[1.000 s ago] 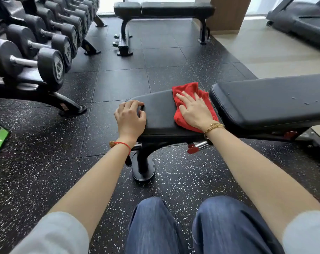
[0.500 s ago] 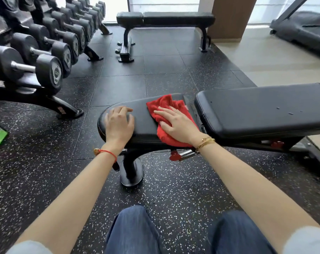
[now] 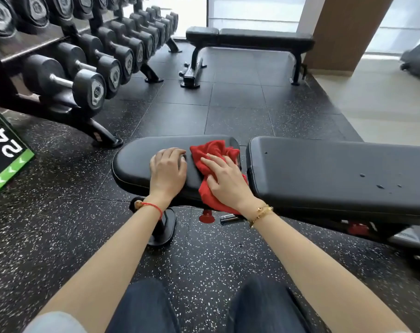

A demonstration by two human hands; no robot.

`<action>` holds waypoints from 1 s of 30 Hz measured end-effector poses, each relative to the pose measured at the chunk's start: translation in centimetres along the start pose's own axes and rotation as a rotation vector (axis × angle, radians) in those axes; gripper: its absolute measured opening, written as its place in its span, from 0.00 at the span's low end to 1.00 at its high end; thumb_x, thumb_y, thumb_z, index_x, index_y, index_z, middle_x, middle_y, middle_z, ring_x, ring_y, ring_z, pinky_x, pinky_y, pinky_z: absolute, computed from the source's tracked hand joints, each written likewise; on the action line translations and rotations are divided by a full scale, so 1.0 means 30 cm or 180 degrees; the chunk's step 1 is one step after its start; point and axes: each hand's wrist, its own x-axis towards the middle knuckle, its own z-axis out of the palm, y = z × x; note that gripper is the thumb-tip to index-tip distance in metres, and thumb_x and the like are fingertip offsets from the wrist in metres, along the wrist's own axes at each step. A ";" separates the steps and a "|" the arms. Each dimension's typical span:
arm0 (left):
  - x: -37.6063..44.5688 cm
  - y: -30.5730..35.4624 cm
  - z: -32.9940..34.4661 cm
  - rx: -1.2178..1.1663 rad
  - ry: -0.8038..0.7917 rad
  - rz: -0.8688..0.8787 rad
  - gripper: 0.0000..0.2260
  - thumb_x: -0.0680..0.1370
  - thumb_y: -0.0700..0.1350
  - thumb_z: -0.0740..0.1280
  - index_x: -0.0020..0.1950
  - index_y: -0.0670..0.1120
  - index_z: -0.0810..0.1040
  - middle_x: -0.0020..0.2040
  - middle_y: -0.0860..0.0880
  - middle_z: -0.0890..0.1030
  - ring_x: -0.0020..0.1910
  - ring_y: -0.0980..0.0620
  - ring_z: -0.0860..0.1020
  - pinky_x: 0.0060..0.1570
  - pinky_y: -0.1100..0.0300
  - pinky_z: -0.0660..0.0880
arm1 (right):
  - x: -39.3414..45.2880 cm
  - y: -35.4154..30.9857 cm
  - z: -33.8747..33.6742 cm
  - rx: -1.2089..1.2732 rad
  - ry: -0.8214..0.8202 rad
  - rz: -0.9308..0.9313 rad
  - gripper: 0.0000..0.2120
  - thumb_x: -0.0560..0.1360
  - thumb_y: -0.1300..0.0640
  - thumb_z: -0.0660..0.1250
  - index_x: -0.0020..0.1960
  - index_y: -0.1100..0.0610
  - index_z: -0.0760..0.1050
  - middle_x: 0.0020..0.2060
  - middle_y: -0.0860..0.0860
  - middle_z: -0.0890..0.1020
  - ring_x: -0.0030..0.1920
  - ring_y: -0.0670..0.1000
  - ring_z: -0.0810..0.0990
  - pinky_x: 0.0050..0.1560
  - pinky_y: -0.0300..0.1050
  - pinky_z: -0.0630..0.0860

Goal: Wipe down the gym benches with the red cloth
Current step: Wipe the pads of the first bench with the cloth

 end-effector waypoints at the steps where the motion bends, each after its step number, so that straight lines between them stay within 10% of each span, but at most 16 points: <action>1: 0.000 0.000 0.003 0.0027 0.0023 -0.0009 0.12 0.81 0.44 0.61 0.61 0.46 0.79 0.61 0.47 0.79 0.65 0.45 0.72 0.68 0.47 0.63 | 0.012 0.014 -0.007 0.0090 0.0016 -0.0100 0.24 0.76 0.60 0.60 0.72 0.55 0.69 0.73 0.51 0.68 0.73 0.57 0.63 0.76 0.50 0.52; 30: 0.031 0.316 0.162 0.0061 -0.0062 0.0169 0.10 0.78 0.42 0.63 0.57 0.47 0.80 0.57 0.49 0.81 0.61 0.45 0.75 0.66 0.48 0.66 | 0.097 0.333 -0.235 -0.0824 -0.0435 0.0432 0.22 0.78 0.55 0.57 0.71 0.54 0.69 0.73 0.49 0.67 0.71 0.58 0.62 0.74 0.50 0.56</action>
